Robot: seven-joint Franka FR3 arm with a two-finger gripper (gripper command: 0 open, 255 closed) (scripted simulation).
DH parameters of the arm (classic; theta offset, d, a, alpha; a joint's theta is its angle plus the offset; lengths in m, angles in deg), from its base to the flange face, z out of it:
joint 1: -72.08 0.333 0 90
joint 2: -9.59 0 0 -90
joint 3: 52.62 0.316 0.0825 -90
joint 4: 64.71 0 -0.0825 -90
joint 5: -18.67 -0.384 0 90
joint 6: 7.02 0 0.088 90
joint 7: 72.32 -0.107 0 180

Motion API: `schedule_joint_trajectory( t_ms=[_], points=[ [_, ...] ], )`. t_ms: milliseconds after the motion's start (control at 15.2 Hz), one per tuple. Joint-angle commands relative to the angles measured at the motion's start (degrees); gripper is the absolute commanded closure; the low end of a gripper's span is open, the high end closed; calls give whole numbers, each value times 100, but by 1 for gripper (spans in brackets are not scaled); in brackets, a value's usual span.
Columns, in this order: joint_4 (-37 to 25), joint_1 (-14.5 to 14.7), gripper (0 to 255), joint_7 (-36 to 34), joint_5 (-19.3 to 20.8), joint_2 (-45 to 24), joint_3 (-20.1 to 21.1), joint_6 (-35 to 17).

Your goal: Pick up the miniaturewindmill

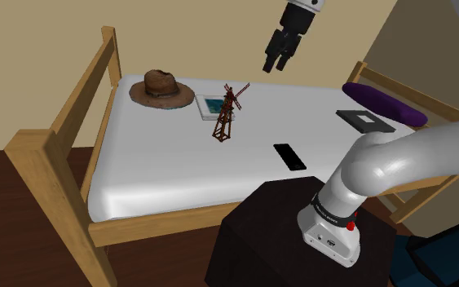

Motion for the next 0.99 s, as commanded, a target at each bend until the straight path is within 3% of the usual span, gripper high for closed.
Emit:
schedule_joint_trajectory(
  t_ms=[0, 462, 924],
  points=[
    [0, 0, 0, 0, 0, 0, 0, 0],
    [-1209, -178, 0, -245, 506, -2160, 227, 146],
    [-2673, -264, 0, -557, 1118, -4264, 339, 638]
  ],
)
